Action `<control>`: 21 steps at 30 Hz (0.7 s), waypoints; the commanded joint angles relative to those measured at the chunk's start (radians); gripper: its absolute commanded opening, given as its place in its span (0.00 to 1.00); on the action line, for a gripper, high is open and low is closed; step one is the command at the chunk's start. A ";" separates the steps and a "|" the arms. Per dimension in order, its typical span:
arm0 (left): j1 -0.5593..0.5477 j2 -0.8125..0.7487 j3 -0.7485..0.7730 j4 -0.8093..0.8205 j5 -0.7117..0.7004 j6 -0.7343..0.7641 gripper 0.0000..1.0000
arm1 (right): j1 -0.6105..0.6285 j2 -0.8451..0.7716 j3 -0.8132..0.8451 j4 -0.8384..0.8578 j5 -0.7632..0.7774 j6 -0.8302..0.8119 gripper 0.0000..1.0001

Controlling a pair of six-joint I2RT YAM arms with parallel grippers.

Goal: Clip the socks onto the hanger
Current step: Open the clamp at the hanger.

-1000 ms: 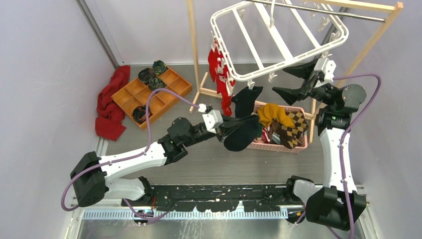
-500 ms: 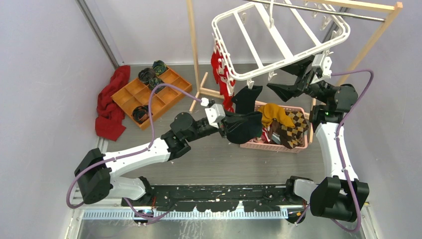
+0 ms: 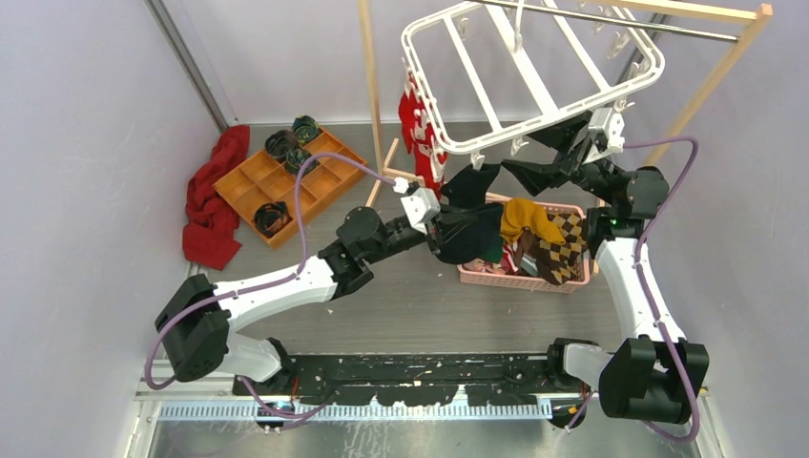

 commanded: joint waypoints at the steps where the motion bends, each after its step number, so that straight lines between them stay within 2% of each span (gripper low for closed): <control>1: 0.023 0.020 0.065 0.076 -0.020 -0.006 0.00 | 0.024 -0.012 -0.019 0.078 0.062 0.015 0.80; 10: 0.041 0.061 0.110 0.069 -0.048 -0.008 0.00 | 0.033 -0.013 -0.063 0.123 0.136 0.018 0.81; 21: 0.053 0.036 0.105 0.001 -0.170 0.000 0.00 | 0.033 0.021 -0.058 0.220 0.164 0.076 0.87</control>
